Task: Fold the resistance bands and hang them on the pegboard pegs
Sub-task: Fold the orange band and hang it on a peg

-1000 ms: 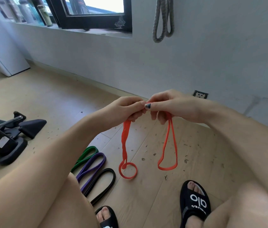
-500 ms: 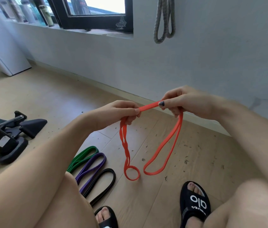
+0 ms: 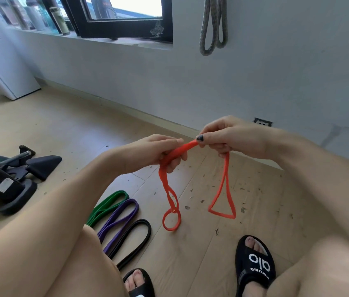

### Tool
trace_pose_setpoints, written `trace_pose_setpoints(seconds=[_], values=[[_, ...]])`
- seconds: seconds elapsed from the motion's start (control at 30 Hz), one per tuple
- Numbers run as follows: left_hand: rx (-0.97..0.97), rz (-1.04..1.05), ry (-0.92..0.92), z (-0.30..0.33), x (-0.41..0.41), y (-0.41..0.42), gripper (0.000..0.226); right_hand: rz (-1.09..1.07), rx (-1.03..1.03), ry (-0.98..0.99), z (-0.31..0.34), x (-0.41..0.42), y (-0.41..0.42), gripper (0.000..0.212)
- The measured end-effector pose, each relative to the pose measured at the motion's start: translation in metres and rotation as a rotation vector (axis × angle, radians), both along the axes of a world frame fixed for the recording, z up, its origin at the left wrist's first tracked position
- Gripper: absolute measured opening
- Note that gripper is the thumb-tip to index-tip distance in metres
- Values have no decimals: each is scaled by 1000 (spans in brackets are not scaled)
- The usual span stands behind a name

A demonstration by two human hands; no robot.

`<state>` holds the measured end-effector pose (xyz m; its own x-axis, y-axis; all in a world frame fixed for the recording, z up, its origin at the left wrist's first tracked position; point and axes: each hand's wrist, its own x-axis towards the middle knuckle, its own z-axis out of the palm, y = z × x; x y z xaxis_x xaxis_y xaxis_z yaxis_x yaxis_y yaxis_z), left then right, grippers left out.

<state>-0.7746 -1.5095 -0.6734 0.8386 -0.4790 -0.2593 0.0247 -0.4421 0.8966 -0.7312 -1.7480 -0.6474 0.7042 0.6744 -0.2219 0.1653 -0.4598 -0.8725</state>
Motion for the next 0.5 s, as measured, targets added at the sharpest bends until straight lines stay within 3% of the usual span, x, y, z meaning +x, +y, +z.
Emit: trace_pose_setpoints(seconds=[0.07, 0.27, 0.5], values=[[-13, 12, 11, 0, 1, 4, 41, -23, -1, 1, 0, 1, -3, 24], [64, 57, -151, 0, -1, 9, 4, -66, 12, 8, 1, 2, -6, 23], [158, 103, -385, 6, -5, 1, 5, -112, 21, 19, 1, 2, -10, 22]])
